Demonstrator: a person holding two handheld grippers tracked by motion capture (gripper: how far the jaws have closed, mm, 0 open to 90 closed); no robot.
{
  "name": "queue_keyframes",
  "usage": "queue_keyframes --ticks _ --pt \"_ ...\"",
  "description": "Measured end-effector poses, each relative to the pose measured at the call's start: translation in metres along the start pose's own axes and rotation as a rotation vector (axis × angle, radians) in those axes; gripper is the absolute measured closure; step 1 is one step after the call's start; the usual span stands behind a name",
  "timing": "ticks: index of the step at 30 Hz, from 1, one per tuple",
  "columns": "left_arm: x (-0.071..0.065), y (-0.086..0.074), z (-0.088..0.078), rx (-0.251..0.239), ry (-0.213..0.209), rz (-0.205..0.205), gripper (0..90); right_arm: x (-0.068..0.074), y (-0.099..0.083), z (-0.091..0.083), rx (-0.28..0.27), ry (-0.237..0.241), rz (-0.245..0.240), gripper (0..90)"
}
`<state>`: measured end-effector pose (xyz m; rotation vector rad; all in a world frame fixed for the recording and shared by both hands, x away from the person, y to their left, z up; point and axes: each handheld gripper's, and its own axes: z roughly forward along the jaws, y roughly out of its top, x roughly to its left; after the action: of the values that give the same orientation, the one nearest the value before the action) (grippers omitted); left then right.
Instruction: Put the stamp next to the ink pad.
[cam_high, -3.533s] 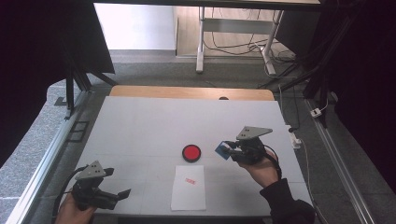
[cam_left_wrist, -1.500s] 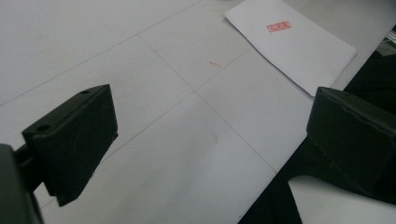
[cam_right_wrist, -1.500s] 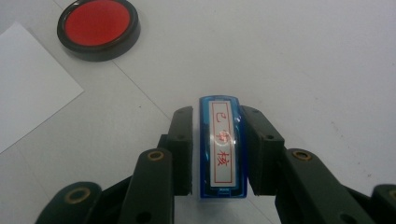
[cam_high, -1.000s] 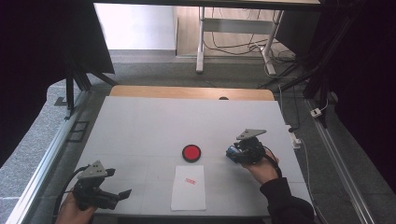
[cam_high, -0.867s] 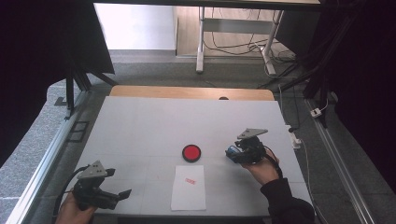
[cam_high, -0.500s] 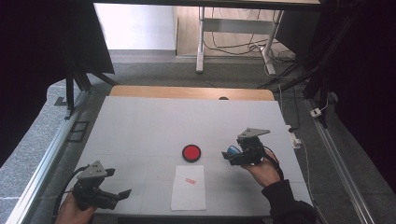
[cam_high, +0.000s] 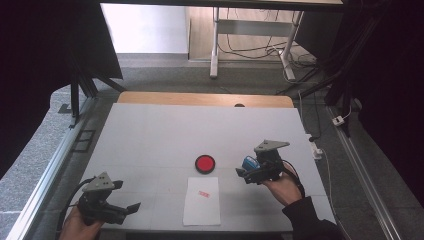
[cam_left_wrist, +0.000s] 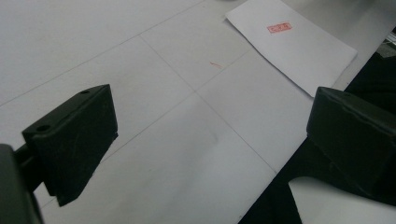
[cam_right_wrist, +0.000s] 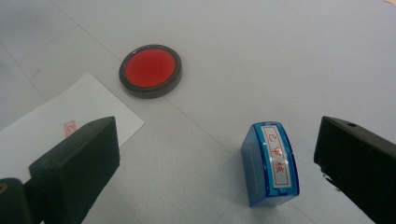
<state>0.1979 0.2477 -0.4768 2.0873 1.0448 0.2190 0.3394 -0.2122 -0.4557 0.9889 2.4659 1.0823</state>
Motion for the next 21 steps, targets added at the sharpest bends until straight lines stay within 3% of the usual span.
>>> queue_keyframes --ticks 11,21 --pt "0.000 0.000 0.000 0.004 0.002 0.001 1.8 0.009 -0.009 -0.025 -0.032 0.005 -0.010 0.0" --pt "0.000 0.000 0.000 0.004 0.002 0.000 1.7 0.012 -0.022 -0.044 -0.048 -0.005 0.022 0.0"
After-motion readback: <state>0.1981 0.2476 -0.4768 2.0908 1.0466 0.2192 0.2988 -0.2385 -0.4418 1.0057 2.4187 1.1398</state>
